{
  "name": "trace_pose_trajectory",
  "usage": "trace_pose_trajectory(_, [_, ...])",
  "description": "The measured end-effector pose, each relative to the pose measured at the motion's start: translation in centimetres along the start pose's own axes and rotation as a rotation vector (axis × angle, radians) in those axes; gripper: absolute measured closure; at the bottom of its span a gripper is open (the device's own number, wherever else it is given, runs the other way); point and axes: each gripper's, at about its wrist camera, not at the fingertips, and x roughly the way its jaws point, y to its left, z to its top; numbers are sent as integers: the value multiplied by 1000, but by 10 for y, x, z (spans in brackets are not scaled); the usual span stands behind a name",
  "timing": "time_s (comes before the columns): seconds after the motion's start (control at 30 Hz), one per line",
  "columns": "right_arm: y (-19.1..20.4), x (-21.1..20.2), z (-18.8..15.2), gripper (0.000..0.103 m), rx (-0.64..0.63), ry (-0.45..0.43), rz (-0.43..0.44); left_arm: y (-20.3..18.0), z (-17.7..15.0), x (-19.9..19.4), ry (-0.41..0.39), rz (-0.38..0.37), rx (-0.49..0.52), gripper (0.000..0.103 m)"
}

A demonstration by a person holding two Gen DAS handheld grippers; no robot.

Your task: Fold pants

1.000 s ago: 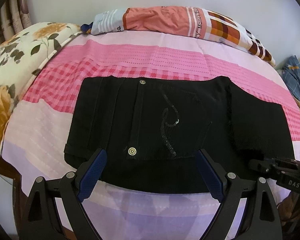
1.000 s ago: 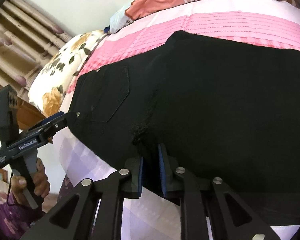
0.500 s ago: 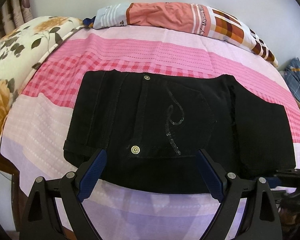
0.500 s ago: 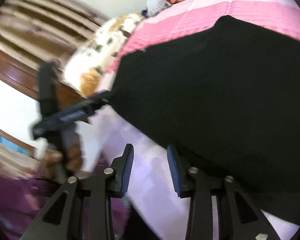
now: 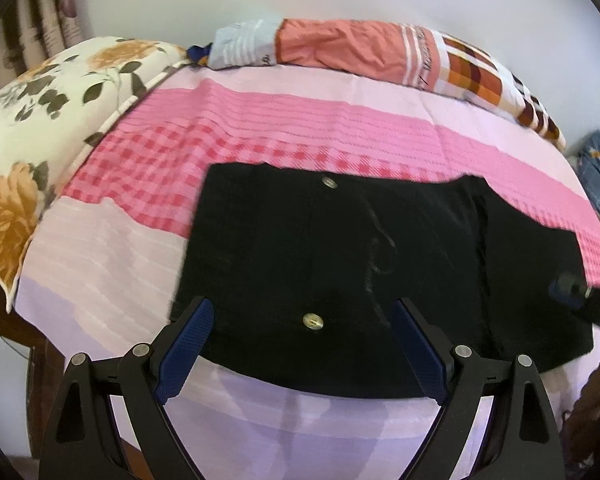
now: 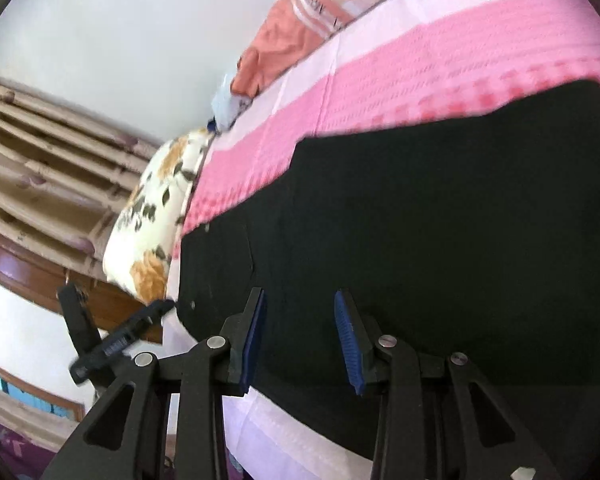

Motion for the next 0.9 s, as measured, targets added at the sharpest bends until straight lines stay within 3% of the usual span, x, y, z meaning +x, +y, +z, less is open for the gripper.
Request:
trace_pose_trajectory(0.1, [0,15,-10,68,-29,81,-23,18,6,-1,-1,8,-2,13])
trace_pose_trajectory(0.17, [6,17,-15,68,-63,85,-25,35,10,4,22,4,-14,13])
trace_pose_trajectory(0.3, [10,-2,-10,68,-44,24,58,68,15,15,48,-81,-18,13])
trace_pose_trajectory(0.37, [9,-5,-8,56,-17,15,80,81,16,28,87,-147,5,13])
trace_pose_trajectory(0.5, [4,0,-10,53,44,29,90,94,19,50,108,-214,46,13])
trace_pose_trajectory(0.6, [7,7,-11,53,51,47,73,105,25,71,155,-363,44,13])
trace_pose_trajectory(0.7, [10,12,-10,53,55,57,62,105,29,91,228,-421,86,13])
trace_pose_trajectory(0.73, [12,13,-9,53,56,58,57,104,32,91,217,-445,108,13])
trace_pose_trajectory(0.8, [14,15,-6,52,62,58,52,99,38,93,242,-546,134,13])
trace_pose_trajectory(0.9, [17,19,-4,47,78,59,48,89,41,101,304,-624,166,13])
